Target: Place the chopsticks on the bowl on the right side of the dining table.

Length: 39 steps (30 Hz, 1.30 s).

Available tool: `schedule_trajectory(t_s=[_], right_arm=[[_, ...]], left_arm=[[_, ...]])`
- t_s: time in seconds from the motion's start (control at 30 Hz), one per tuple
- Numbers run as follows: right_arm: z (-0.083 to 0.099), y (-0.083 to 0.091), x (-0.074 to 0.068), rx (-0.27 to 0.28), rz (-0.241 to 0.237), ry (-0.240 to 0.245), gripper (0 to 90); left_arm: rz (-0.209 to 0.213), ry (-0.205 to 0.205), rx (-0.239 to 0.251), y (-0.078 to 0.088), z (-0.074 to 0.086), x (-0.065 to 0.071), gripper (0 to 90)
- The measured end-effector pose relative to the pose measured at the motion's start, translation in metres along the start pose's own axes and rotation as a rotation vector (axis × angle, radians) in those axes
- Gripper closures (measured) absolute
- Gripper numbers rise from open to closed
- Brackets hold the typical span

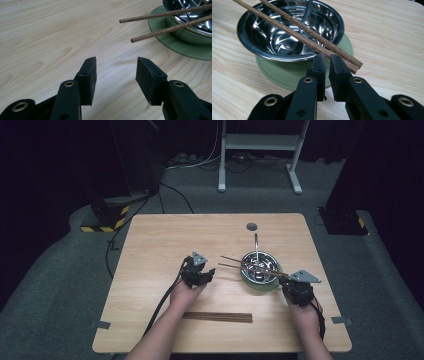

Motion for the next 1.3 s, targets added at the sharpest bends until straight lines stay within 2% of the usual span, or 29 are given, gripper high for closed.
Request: schedule_trajectory(t_s=[0.2, 0.3, 0.5, 0.57, 0.63, 0.77, 0.83, 1.03, 1.07, 1.13, 1.2, 1.23, 1.3], right_arm=[[0.002, -0.003, 0.009, -0.008, 0.026, -0.012, 82.5], [0.003, -0.005, 0.013, -0.007, 0.022, -0.016, 82.3], [0.0, -0.005, 0.02, -0.012, 0.038, -0.017, 82.3], [-0.001, -0.005, 0.022, -0.014, 0.044, -0.007, 82.3], [-0.001, -0.007, 0.025, -0.021, 0.049, -0.005, 82.2], [-0.002, -0.01, 0.03, -0.028, 0.06, 0.002, 82.0], [-0.002, -0.011, 0.032, -0.031, 0.06, -0.008, 82.0], [-0.005, -0.014, 0.038, -0.039, 0.071, -0.005, 81.9], [-0.006, -0.015, 0.04, -0.036, 0.074, 0.007, 81.9], [-0.008, -0.016, 0.041, -0.04, 0.075, 0.007, 81.5], [-0.01, -0.017, 0.043, -0.035, 0.078, 0.021, 81.1], [-0.01, -0.017, 0.044, -0.045, 0.08, 0.013, 80.4], [-0.011, -0.018, 0.047, -0.05, 0.083, 0.02, 80.0]], left_arm=[[-0.006, -0.005, -0.001, -0.007, -0.001, 0.003, 52.0], [-0.014, -0.014, 0.006, -0.008, -0.003, 0.004, 59.5], [0.001, -0.032, 0.011, -0.01, -0.007, 0.01, 68.7], [0.005, -0.023, 0.015, -0.011, -0.008, 0.012, 70.9], [0.009, -0.036, 0.011, -0.011, -0.008, 0.014, 72.7], [0.015, -0.035, 0.014, -0.012, -0.008, 0.016, 75.0], [0.017, -0.036, 0.018, -0.012, -0.008, 0.018, 75.1], [0.013, -0.035, 0.018, -0.012, -0.008, 0.018, 74.2], [0.009, -0.033, 0.018, -0.012, -0.008, 0.017, 73.6], [0.004, -0.029, 0.019, -0.012, -0.008, 0.016, 70.9], [-0.011, -0.032, 0.028, -0.013, -0.009, 0.015, 64.8], [-0.013, -0.035, 0.031, -0.013, -0.009, 0.015, 61.1], [-0.011, -0.016, 0.033, -0.014, -0.009, 0.014, 59.2]])
Point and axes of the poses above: each handheld gripper's, and its own axes: y roughly backward along the jaws, z roughly out of its underside, x roughly to its right, the point moved 7 cm from there along -y, roughly forward along the jaws, and after that the axes turned 10 degrees about x, right-handed, at the moved point
